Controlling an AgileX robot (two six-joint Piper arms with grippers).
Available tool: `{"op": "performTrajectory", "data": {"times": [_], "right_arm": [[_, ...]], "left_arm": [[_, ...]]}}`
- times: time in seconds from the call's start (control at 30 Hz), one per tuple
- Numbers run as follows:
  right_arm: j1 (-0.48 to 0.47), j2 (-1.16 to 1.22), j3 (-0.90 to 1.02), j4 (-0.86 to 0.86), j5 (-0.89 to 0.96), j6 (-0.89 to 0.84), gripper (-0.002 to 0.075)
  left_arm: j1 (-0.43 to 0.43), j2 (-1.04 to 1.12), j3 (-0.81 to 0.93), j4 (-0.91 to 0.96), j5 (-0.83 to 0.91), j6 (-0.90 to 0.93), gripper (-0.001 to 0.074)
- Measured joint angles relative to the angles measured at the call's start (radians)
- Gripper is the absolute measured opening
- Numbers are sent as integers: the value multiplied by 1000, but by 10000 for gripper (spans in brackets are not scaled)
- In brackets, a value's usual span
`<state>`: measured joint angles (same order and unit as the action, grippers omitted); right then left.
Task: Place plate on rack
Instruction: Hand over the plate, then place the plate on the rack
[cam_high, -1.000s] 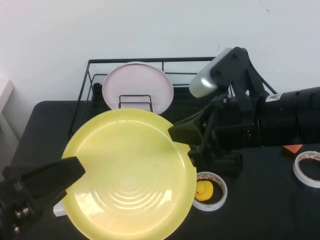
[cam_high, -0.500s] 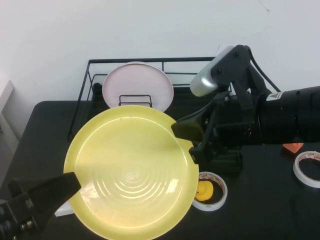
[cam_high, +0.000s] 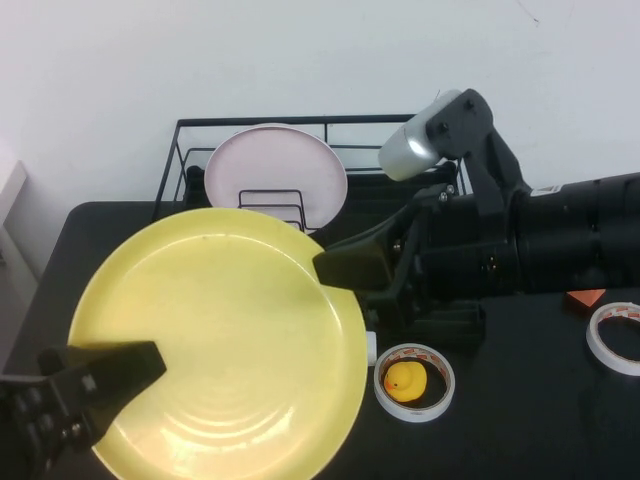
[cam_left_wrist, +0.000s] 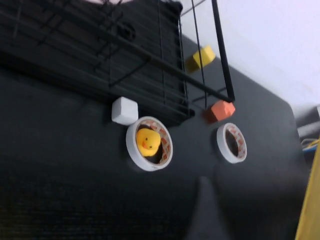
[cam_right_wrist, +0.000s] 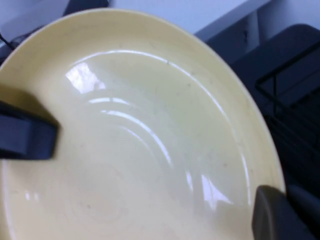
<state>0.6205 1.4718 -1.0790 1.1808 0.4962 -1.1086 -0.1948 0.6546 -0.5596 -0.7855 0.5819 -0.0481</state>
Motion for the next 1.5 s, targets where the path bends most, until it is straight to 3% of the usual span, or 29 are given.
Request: {"op": "performTrajectory", "data": {"times": [0.2,0.4,0.47,0.67,0.8,0.9,0.97,1.1,1.13,1.23,1.5], "right_arm": [[-4,0,4,77,-23,-105,13],[-4,0,8,121,-32,-223,29],[-4,0,8,152,-32,-245,94],[-2,-2,8,323,-12,-375,459],[-2,-46,8,363,-16,-507,538],[-2,-131,8,356,-39,-571,513],[-2,-199,8,316,-51,-596,452],[-2,-352,8,137,-22,-571,176],[-2,-389,8,70,-1,-530,114],[-2,-479,8,-183,83,-344,34],[-2,-595,8,-872,509,319,3]], "left_arm": [[0,39,-4,-94,29,114,102],[0,39,-8,-111,13,214,103],[0,39,-8,-118,2,255,103],[0,48,-8,-142,-61,400,102],[0,48,-10,-173,-210,602,102],[0,65,-36,-180,-286,854,102],[0,95,-79,-186,-305,1009,102],[0,209,-190,-190,-303,1198,102],[0,240,-215,-190,-290,1234,102],[0,374,-303,-190,-231,1394,102],[0,704,-544,-157,-161,1769,102]]}}
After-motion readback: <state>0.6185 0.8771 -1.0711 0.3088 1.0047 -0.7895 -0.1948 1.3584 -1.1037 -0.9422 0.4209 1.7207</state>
